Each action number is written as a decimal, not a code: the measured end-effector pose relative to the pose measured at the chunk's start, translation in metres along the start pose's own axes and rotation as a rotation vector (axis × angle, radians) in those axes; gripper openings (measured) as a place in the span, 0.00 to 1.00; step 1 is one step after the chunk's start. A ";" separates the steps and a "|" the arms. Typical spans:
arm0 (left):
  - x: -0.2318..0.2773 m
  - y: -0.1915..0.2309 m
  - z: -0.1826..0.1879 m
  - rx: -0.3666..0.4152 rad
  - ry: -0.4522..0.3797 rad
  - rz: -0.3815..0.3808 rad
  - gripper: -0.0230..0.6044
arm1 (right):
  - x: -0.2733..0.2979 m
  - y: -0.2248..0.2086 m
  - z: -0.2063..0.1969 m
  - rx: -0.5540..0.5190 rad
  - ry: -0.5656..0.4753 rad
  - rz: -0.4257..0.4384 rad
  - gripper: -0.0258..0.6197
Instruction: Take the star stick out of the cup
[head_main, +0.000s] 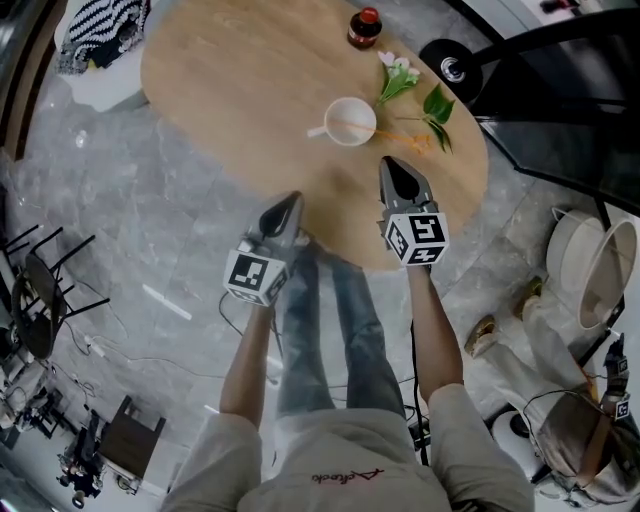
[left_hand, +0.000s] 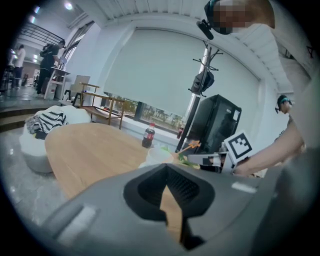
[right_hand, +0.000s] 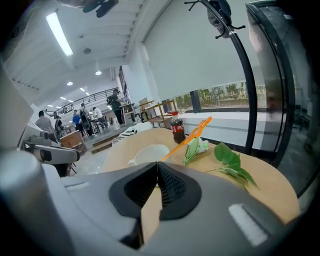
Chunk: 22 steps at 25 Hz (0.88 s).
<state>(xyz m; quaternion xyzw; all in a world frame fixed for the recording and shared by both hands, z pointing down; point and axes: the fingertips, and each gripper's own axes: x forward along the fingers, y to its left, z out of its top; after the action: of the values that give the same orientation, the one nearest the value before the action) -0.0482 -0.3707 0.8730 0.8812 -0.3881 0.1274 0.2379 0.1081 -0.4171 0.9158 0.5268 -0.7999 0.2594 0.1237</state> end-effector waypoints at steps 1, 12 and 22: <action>0.000 0.000 -0.001 0.000 0.002 -0.001 0.03 | 0.004 -0.002 0.001 0.008 -0.001 0.002 0.05; 0.002 0.003 -0.006 0.014 0.018 -0.015 0.03 | 0.035 -0.018 0.006 0.084 -0.034 -0.008 0.21; 0.005 0.003 -0.007 0.013 0.026 -0.028 0.03 | 0.051 -0.025 0.017 0.112 -0.062 -0.009 0.18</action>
<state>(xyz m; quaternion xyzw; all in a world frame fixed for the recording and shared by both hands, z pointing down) -0.0474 -0.3719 0.8819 0.8864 -0.3718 0.1381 0.2389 0.1108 -0.4738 0.9329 0.5444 -0.7851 0.2868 0.0702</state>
